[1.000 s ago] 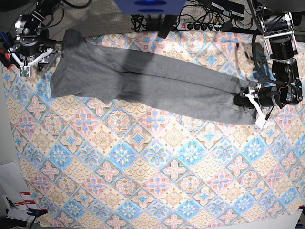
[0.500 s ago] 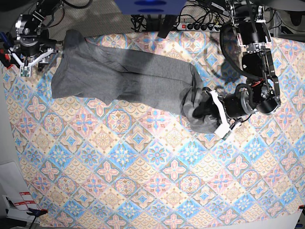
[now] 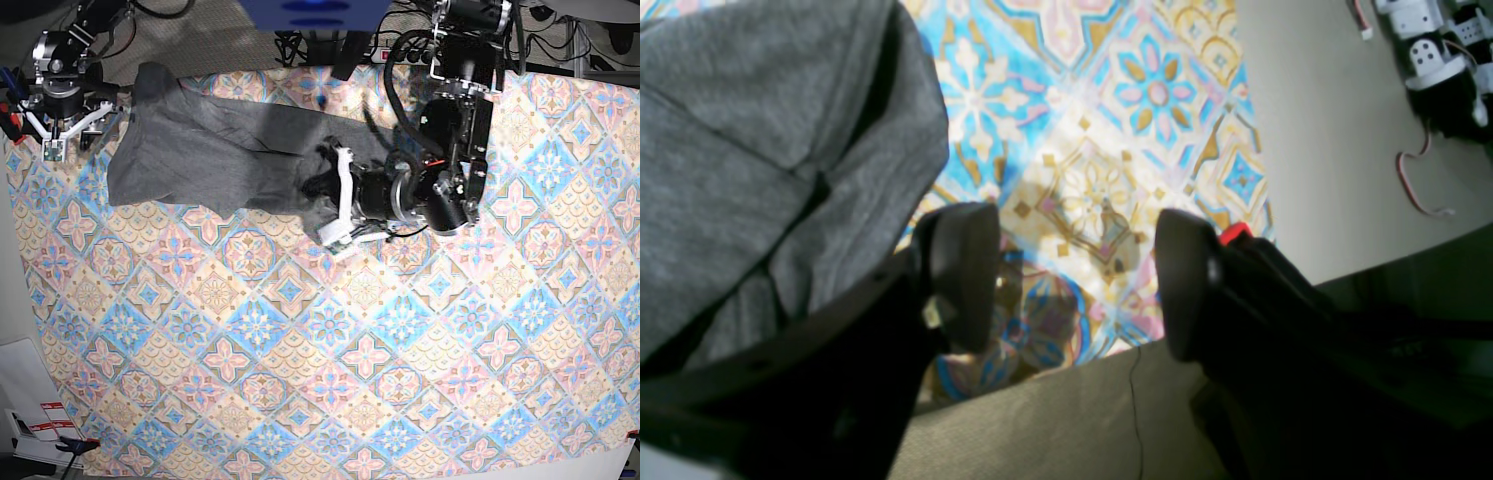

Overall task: Fold the T-shirt properly
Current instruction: 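Fold the strip end over toward the right gripper with the left gripper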

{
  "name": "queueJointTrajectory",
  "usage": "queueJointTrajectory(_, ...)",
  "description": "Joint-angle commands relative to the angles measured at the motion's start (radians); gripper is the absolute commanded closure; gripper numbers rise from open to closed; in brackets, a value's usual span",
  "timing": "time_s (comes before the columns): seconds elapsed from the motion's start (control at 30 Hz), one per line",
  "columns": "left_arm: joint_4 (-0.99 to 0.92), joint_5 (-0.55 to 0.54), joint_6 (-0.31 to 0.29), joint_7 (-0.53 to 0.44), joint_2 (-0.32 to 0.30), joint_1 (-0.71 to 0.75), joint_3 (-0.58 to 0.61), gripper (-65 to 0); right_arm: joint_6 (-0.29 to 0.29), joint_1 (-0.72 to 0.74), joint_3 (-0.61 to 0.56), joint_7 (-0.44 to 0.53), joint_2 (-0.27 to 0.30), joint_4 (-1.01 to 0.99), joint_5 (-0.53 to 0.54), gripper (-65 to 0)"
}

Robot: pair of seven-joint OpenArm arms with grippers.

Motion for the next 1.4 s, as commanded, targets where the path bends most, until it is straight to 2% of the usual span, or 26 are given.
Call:
queueJointTrajectory(0.0,-0.014,0.009,-0.002,-0.021,0.020,-0.014,0.023,-5.1,-0.008,-0.001,0.003,0.020,0.011,0.021,0.007,-36.8)
queueJointTrajectory(0.07,-0.077,0.052,-0.002,-0.021,0.040,-0.016,0.063,-5.2,-0.008,-0.001,0.003,0.020,0.011,0.021,0.007,-36.8)
queueJointTrajectory(0.13,-0.135,0.084,-0.002,-0.021,0.043,-0.029,0.107,-8.2,-0.008,-0.001,0.003,0.020,0.011,0.021,0.007,-36.8)
queueJointTrajectory(0.27,-0.228,0.085,-0.002,-0.021,0.042,-0.060,0.130,-19.2,-0.008,-0.001,0.002,0.020,0.011,0.019,0.007,-36.8)
queueJointTrajectory(0.43,-0.235,0.082,-0.002,-0.021,0.043,-0.071,0.133,-33.5,-0.008,-0.001,-0.003,0.020,0.011,0.019,0.007,-36.8)
queueJointTrajectory(0.5,-0.235,0.082,-0.002,-0.026,0.050,-0.083,0.136,-36.9,-0.008,-0.001,-0.003,0.020,0.011,0.019,0.007,-36.8)
queueJointTrajectory(0.67,-0.235,0.079,-0.002,-0.037,0.103,-0.138,0.264,-37.9,-0.008,-0.001,-0.004,0.020,0.011,0.019,0.007,-36.8)
queueJointTrajectory(0.8,-0.238,0.087,-0.002,-0.038,0.116,-0.178,0.359,-37.9,-0.008,-0.001,-0.004,0.020,0.011,0.019,0.007,-36.8)
queueJointTrajectory(1.0,-0.240,0.091,-0.002,-0.040,0.109,-0.209,0.463,-37.9,-0.008,-0.001,-0.004,0.020,0.011,0.019,0.007,-36.8)
queueJointTrajectory(1.1,-0.240,0.128,-0.002,-0.041,0.091,-0.232,0.538,-37.9,-0.008,-0.001,-0.004,0.020,0.011,0.019,0.007,-36.8)
queueJointTrajectory(1.27,-0.240,0.214,-0.002,-0.158,0.085,-0.232,0.661,-37.9,-0.008,-0.001,-0.004,0.020,0.011,0.019,0.007,-36.8)
queueJointTrajectory(1.37,-0.240,0.237,-0.002,-0.253,0.085,-0.227,0.692,-37.9,-0.008,-0.001,-0.004,0.020,0.011,0.019,0.007,-36.8)
